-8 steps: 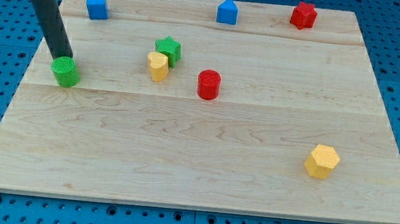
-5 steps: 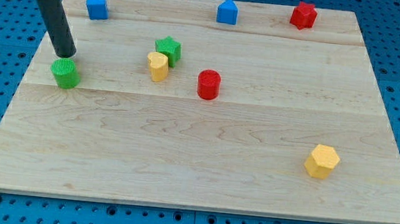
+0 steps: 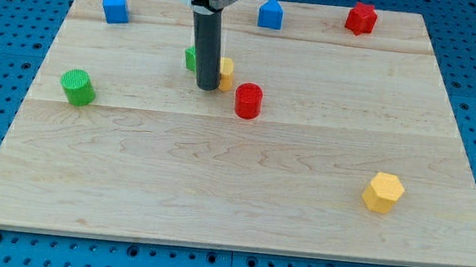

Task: Push the yellow heart towards the right center of the board

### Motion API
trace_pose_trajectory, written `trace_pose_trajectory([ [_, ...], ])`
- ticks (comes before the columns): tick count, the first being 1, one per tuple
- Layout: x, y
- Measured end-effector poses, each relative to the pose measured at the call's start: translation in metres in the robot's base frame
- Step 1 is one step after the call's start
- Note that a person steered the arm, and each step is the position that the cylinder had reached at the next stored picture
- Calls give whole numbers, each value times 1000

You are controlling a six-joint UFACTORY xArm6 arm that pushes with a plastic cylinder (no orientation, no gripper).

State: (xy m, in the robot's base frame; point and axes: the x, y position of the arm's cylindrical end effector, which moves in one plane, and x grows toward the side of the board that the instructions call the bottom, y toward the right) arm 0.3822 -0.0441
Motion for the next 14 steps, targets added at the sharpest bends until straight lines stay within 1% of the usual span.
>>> trace_pose_trajectory([
  [1,-22,26],
  [2,-53,14],
  [3,-83,16],
  [4,-85,46],
  [5,-82,90],
  [6,-42,117],
  [8,-76,153],
  [9,-33,154],
  [10,-10,158],
  [11,-27,128],
  [12,27,133],
  [13,53,135],
  [14,37,155],
])
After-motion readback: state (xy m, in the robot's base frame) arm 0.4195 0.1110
